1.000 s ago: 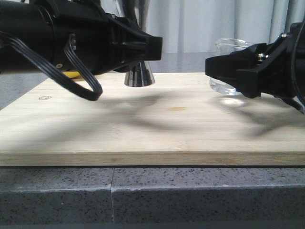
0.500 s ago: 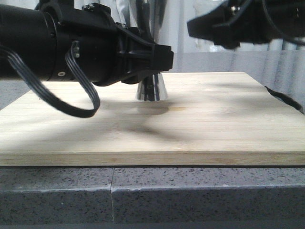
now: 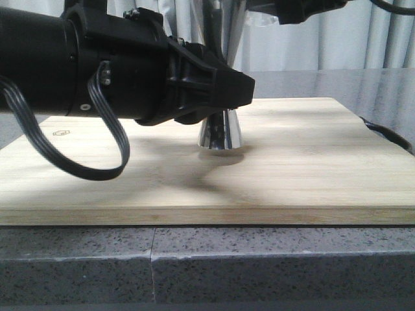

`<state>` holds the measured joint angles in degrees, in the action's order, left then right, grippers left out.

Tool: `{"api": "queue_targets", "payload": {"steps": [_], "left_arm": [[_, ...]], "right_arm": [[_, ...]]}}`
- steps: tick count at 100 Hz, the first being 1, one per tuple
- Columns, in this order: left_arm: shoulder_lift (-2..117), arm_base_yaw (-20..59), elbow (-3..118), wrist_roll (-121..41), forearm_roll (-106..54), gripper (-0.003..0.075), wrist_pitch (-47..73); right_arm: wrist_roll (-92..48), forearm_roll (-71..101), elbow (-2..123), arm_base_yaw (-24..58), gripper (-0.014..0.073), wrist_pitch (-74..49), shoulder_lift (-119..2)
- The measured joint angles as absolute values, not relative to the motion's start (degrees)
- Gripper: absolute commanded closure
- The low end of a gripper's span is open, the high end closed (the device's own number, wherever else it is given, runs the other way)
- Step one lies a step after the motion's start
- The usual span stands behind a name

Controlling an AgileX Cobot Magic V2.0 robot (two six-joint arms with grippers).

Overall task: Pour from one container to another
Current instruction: 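Carry the beaker over the jigger and tilt it with the right gripper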

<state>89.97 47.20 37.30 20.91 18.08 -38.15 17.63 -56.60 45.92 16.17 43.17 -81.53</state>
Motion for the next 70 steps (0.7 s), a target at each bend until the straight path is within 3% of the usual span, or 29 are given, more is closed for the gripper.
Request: {"api": "queue_targets", "payload": {"steps": [70], "left_arm": [[90.0, 47.2, 37.3, 21.8, 18.9, 0.0739, -38.1]], "right_arm": [[17.7, -72.4, 48.7, 16.2, 0.0349, 40.5, -76.0]]}}
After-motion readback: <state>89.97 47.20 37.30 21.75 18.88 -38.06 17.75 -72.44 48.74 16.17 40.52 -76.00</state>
